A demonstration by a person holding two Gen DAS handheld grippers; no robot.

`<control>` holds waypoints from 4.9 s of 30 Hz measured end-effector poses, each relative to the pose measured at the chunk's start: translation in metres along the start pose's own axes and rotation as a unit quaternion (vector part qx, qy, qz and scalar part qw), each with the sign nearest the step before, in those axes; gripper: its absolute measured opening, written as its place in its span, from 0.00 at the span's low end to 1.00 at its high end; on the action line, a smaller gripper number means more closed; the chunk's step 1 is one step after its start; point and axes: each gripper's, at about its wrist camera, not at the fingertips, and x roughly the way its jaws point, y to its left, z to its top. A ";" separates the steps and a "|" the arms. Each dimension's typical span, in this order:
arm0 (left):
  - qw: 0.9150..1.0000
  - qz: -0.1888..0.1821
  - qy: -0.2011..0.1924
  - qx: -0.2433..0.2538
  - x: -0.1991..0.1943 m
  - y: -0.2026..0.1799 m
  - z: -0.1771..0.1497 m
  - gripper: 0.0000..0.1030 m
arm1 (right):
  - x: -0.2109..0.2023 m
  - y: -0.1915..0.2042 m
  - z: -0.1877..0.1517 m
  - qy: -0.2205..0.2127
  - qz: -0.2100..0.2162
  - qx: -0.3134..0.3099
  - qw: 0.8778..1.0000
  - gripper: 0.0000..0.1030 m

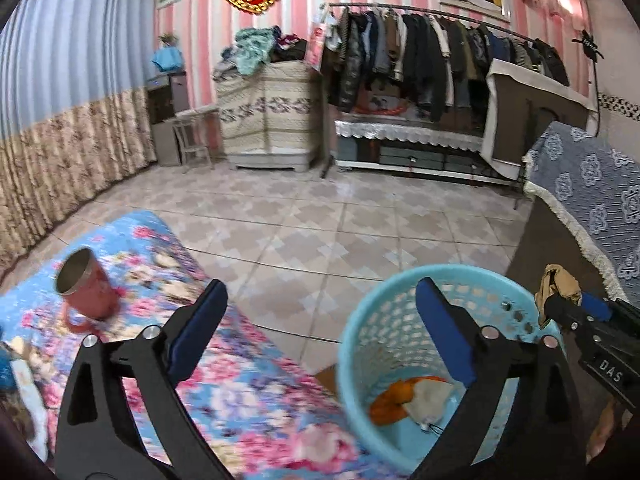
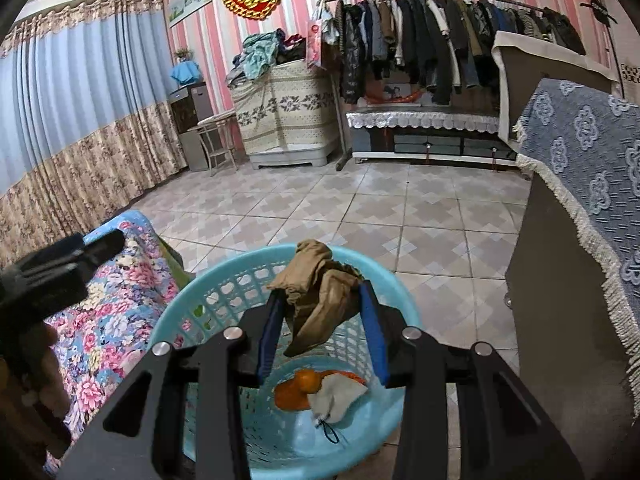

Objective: Collect trash
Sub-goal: 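Carry the orange peel and brown cloth to the blue basket and release both, then move both open tools back over the bed, then grasp the brown paper bag with the right tool while the left tool grasps the orange peel piece, then carry the paper bag and orange piece over the blue basket and open both tools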

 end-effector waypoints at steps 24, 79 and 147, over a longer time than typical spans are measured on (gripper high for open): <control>0.997 0.051 -0.039 -0.045 -0.069 0.071 0.001 0.95 | 0.010 0.044 0.000 -0.019 -0.016 -0.033 0.999 0.94; 0.912 0.325 0.046 -0.246 -0.264 0.415 -0.228 0.95 | -0.022 0.445 -0.134 0.072 0.237 -0.277 0.928 0.95; 0.937 0.234 0.114 -0.234 -0.190 0.382 -0.161 0.06 | -0.018 0.293 -0.053 0.052 0.222 -0.118 0.966 0.41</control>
